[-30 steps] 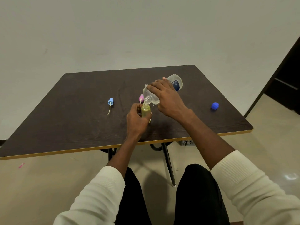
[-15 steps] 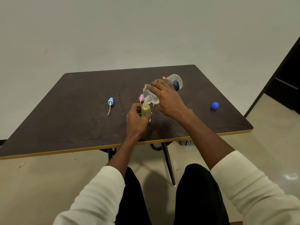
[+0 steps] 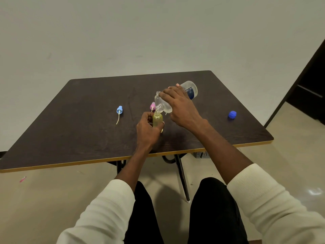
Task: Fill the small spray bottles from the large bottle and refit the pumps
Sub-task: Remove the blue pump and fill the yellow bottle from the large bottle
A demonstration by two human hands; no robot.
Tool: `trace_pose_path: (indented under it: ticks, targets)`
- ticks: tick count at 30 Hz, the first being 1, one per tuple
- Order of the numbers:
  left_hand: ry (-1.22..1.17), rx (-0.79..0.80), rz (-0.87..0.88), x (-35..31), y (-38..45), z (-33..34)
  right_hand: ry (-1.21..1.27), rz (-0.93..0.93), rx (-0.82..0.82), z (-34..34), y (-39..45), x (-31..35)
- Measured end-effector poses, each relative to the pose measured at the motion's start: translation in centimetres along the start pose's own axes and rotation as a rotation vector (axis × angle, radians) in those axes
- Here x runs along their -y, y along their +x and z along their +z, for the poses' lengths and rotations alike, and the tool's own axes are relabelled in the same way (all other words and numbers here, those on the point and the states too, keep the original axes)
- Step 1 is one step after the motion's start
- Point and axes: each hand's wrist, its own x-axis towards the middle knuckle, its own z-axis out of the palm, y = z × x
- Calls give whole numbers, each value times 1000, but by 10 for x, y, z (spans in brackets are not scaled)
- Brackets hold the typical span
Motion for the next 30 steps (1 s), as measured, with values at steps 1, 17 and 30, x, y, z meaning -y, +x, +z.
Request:
trace_pose_path:
  ticks: [1,17,30]
  targets:
    - [0,0,1,0,0,0,4,4,-1,0,-1,0]
    - [-7,-12,11,1,-1,0,24,33,-3,1,-1,0]
    - [-6,-11,2,1,-1,-1,198,208,7,8,-7,3]
